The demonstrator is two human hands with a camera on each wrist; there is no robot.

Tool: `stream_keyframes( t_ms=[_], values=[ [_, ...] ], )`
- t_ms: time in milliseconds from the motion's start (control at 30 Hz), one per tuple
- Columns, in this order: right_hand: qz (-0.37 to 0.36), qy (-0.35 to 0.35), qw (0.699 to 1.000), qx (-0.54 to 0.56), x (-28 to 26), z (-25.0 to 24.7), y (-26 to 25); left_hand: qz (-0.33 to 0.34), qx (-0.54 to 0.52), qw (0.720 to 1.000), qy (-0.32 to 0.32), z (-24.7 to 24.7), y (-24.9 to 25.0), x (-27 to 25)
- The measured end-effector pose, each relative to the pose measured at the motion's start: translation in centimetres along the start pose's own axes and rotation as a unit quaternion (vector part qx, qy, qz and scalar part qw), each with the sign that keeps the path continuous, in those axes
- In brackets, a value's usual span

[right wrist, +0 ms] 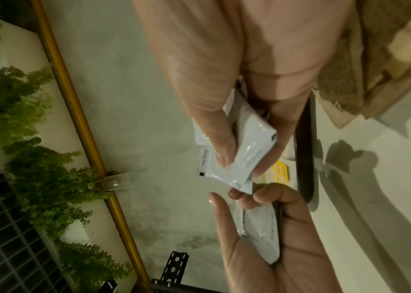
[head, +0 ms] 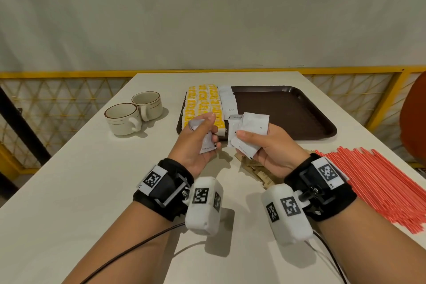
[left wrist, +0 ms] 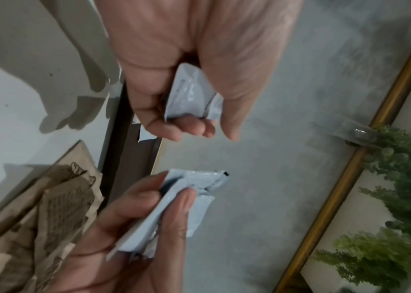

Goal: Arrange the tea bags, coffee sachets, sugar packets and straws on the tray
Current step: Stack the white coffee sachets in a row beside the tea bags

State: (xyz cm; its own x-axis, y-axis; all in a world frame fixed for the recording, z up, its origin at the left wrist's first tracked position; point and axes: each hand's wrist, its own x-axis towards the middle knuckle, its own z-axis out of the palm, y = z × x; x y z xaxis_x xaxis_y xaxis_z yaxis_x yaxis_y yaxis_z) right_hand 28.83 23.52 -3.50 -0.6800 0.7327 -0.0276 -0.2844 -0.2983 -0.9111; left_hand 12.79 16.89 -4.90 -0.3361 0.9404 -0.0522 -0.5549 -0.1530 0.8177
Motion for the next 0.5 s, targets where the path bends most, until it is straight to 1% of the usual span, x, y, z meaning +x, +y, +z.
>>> stream_keyframes(
  t_ms=[67, 133, 233, 300, 400, 467, 500],
  values=[
    [-0.001, 0.002, 1.0, 0.001, 0.0, 0.0, 0.1, -0.013, 0.022, 0.999, -0.021, 0.2, -0.1, -0.2],
    [0.004, -0.006, 1.0, -0.005, 0.0, 0.1, 0.3, -0.005, 0.041, 0.998, -0.042, 0.4, -0.5, -0.3],
    [0.006, -0.022, 1.0, -0.013, -0.1, 0.1, 0.3, 0.011, 0.051, 0.998, -0.027, 0.5, -0.7, -0.4],
    [0.002, -0.006, 1.0, -0.018, -0.1, 0.0, 0.1, 0.005, 0.032, 0.999, -0.014, 0.3, -0.6, -0.1],
    [-0.022, 0.037, 0.999, -0.018, 0.0, -0.4, -0.3, -0.028, -0.021, 0.999, 0.01, 0.0, 0.2, 0.0],
    [-0.043, 0.036, 0.998, -0.024, 0.1, -0.5, -0.5, -0.075, -0.064, 0.995, 0.012, -0.2, 0.8, -0.1],
    [-0.057, 0.022, 0.997, -0.037, 0.0, -0.5, -0.6, -0.106, -0.081, 0.991, 0.002, -0.2, 1.0, -0.3]
  ],
)
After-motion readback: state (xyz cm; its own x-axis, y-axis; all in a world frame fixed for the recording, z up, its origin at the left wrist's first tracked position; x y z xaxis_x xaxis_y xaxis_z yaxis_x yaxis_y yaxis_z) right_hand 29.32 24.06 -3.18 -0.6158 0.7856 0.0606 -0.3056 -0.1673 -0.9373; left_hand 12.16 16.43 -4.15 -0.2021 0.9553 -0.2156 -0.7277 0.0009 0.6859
